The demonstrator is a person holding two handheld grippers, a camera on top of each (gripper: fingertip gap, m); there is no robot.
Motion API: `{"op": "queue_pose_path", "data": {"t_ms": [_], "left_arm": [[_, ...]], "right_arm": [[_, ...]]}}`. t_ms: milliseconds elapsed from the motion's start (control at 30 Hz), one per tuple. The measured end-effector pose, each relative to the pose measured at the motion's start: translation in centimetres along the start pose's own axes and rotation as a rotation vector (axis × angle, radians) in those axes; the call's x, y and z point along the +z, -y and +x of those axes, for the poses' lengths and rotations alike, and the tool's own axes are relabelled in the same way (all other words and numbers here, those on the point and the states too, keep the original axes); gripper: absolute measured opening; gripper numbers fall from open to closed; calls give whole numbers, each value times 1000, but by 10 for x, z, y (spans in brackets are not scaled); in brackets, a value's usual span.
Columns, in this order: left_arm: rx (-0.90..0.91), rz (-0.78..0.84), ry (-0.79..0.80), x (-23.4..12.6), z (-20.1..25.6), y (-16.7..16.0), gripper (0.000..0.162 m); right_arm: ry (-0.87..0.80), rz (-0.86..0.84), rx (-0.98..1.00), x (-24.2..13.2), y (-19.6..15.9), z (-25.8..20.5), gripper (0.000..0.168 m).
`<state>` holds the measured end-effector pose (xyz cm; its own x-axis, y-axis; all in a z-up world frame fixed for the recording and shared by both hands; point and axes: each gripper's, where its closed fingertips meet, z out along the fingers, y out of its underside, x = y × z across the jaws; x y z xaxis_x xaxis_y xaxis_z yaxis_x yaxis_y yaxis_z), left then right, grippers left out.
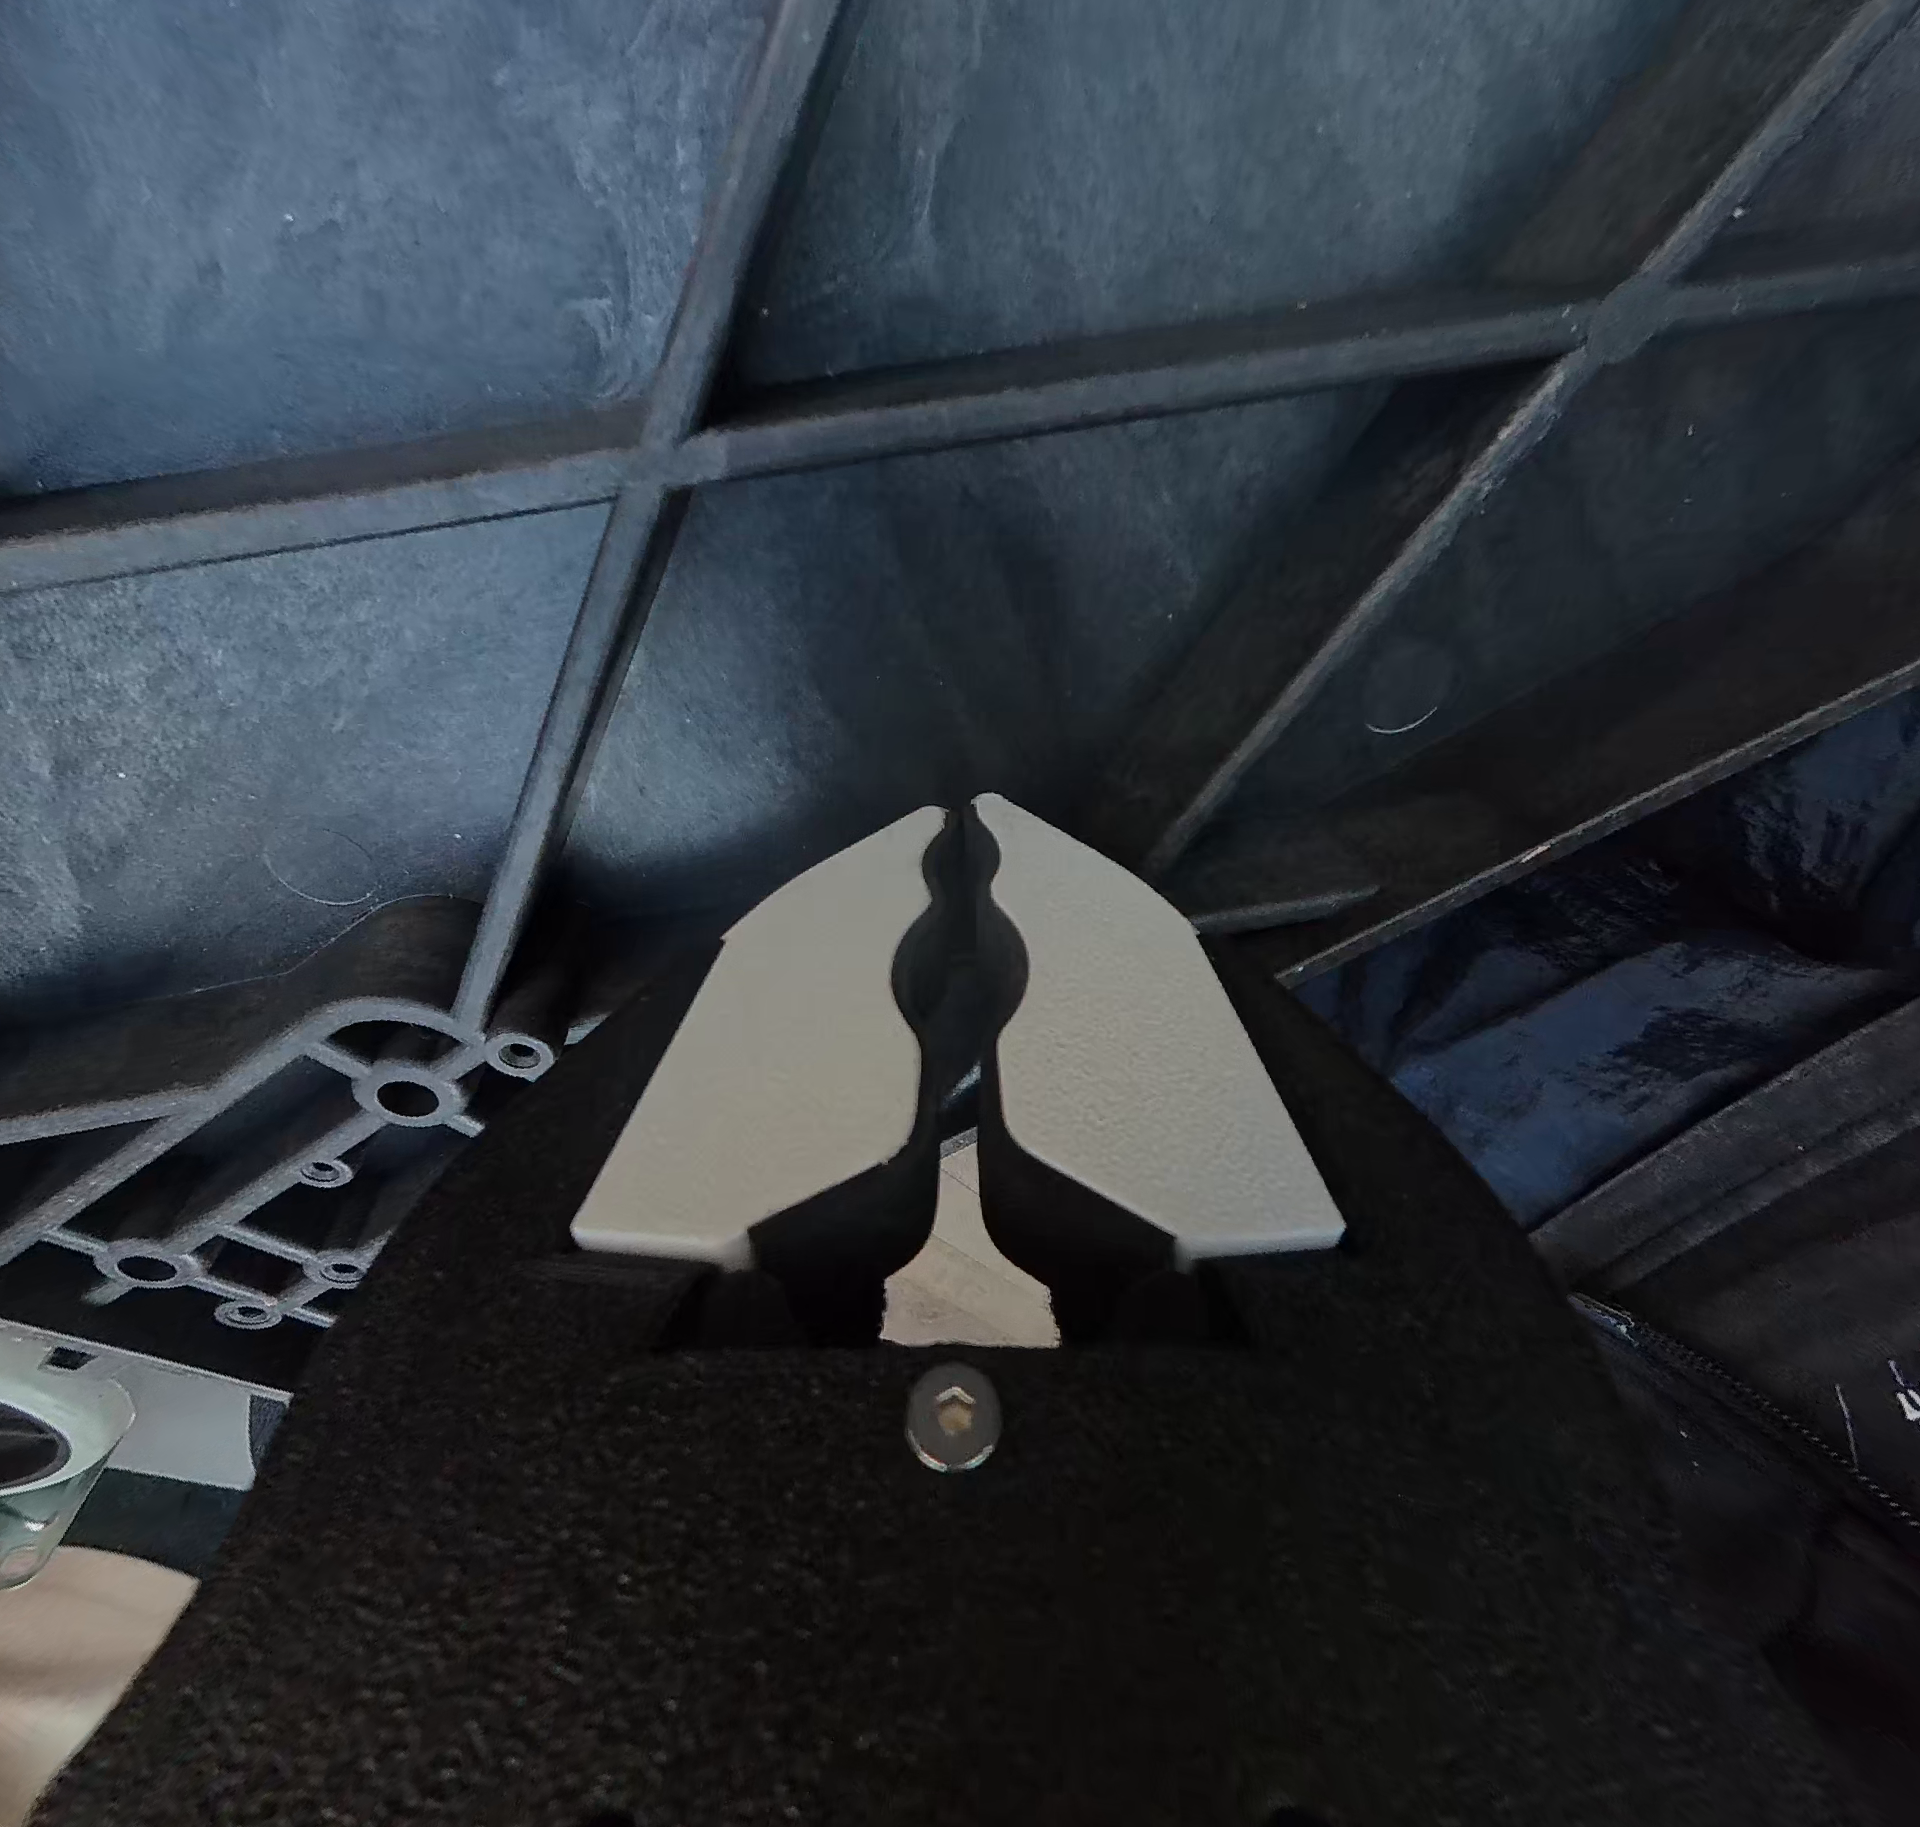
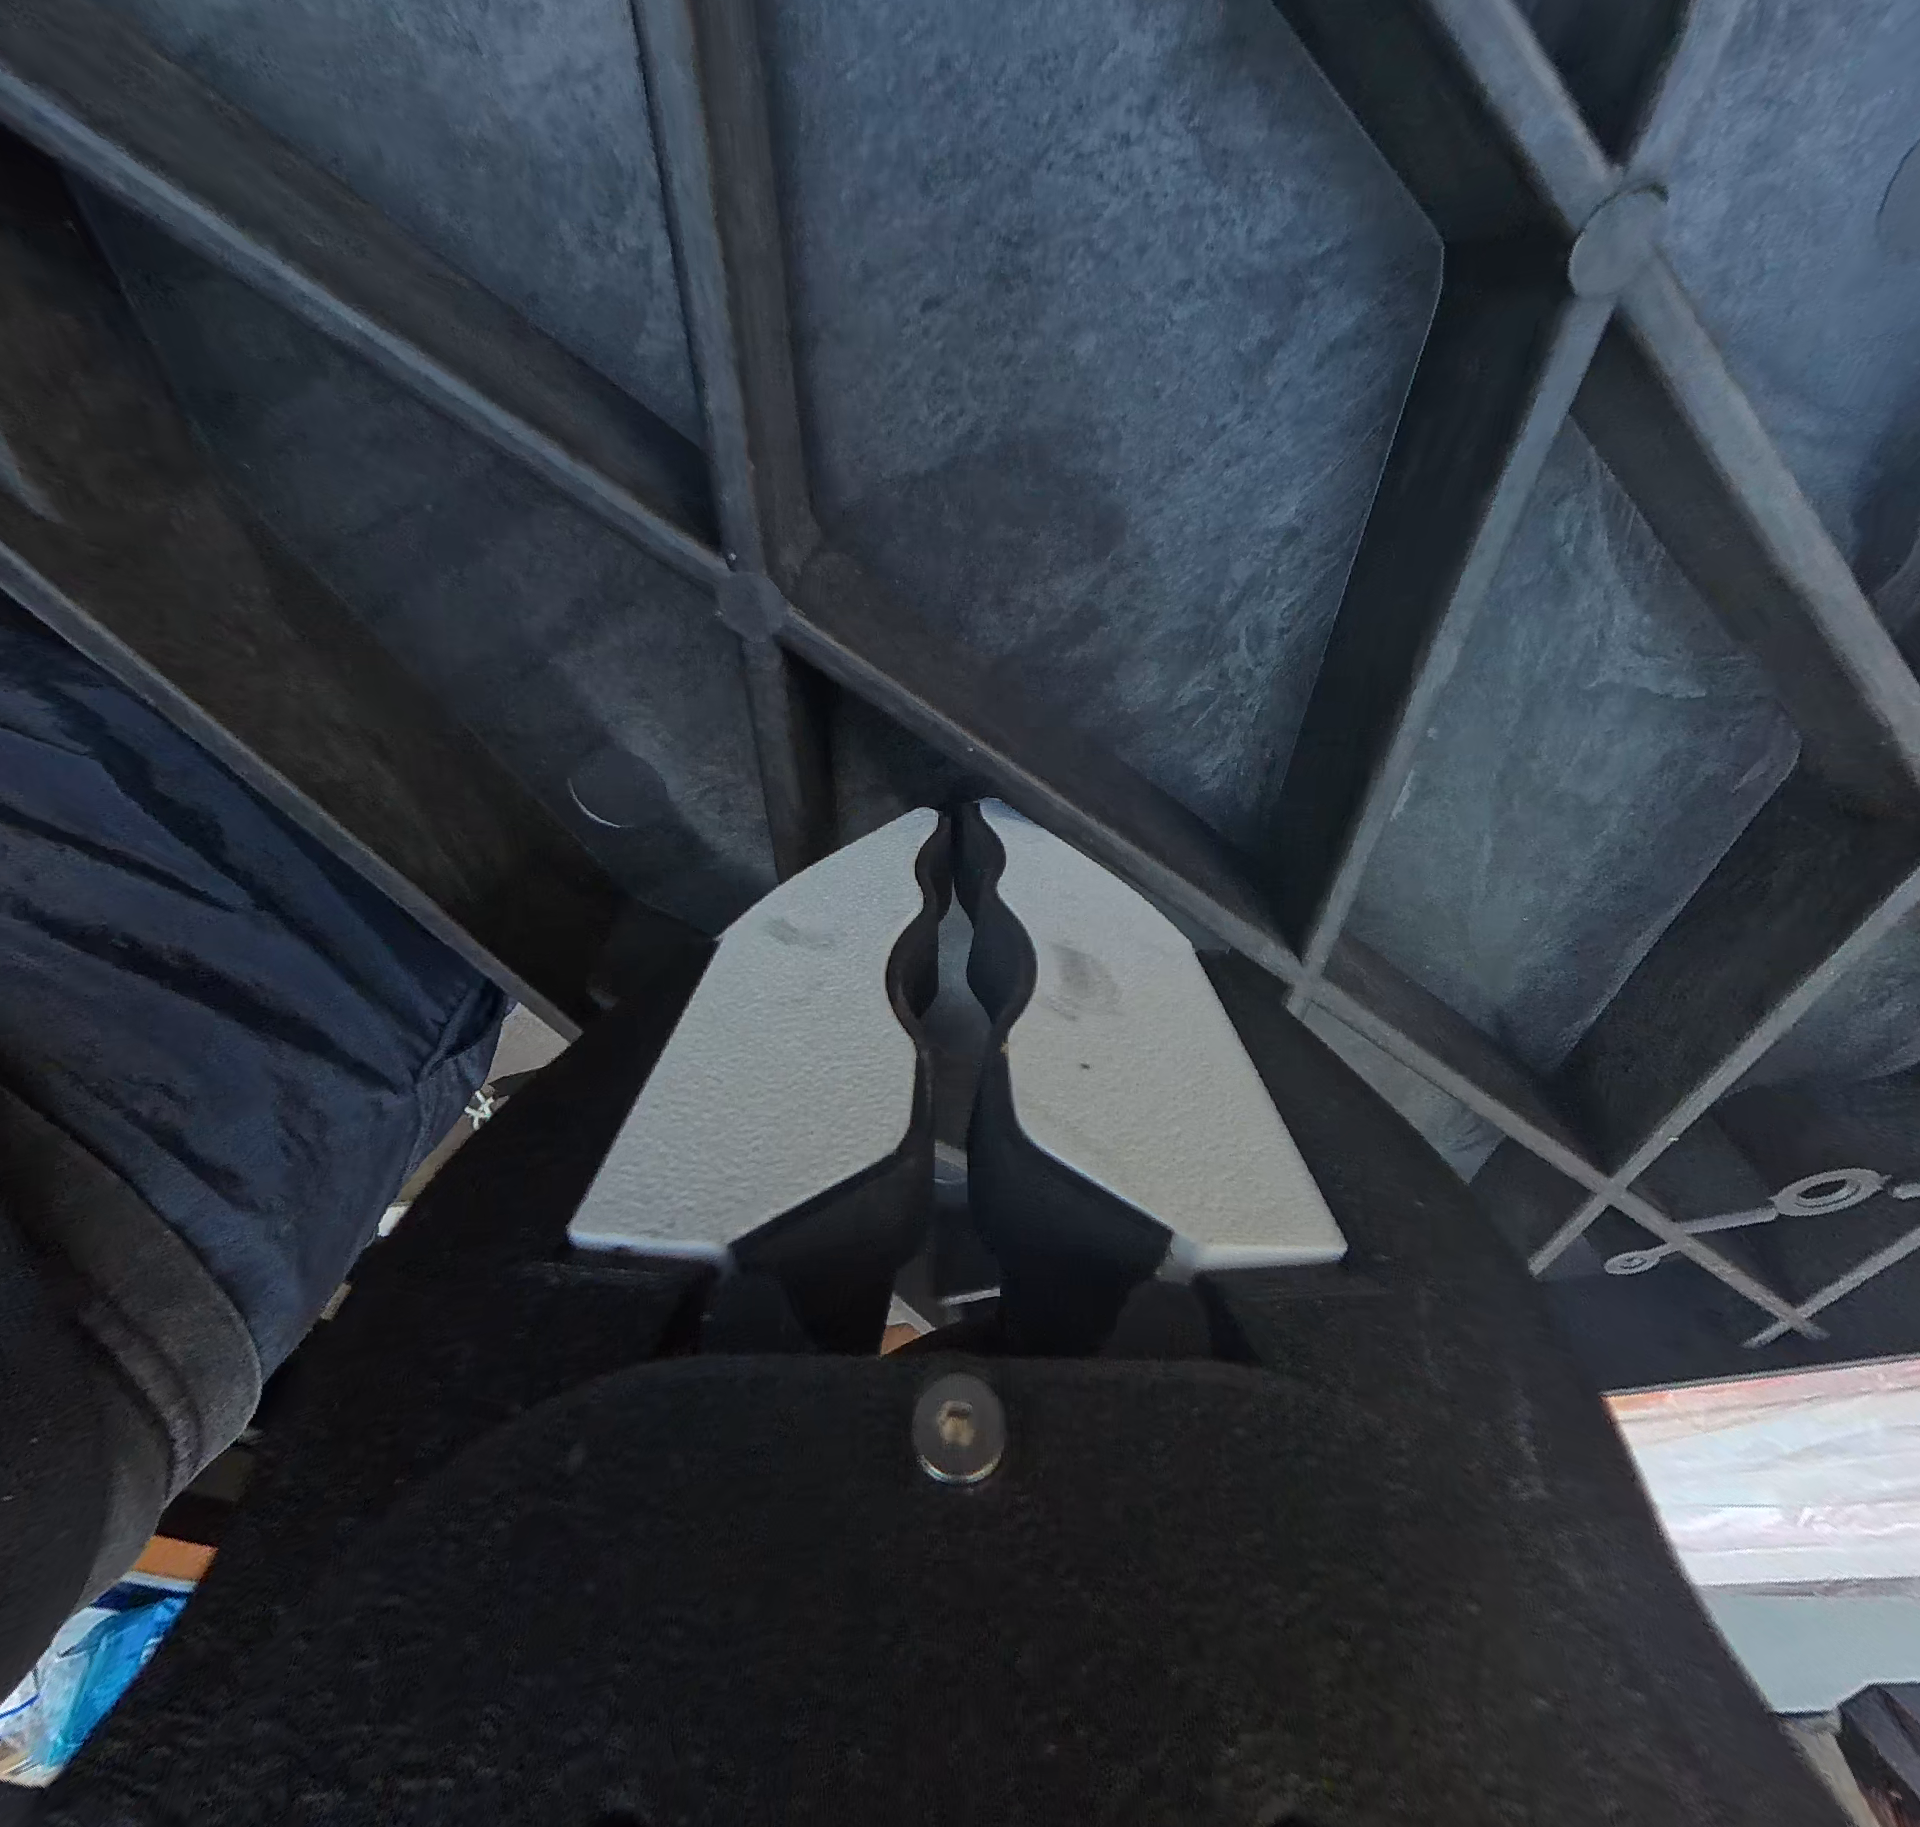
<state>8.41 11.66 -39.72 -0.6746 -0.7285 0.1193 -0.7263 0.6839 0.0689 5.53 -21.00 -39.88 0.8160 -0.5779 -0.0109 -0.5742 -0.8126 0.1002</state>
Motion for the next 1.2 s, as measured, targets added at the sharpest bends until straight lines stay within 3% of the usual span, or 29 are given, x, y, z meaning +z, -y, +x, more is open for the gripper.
{"op": "queue_pose_path", "data": {"t_ms": [1200], "left_arm": [[86, -4, 48, 1, 0, 0, 0]], "right_arm": [[-33, -17, 76, 0, 0, 0, 0]]}}
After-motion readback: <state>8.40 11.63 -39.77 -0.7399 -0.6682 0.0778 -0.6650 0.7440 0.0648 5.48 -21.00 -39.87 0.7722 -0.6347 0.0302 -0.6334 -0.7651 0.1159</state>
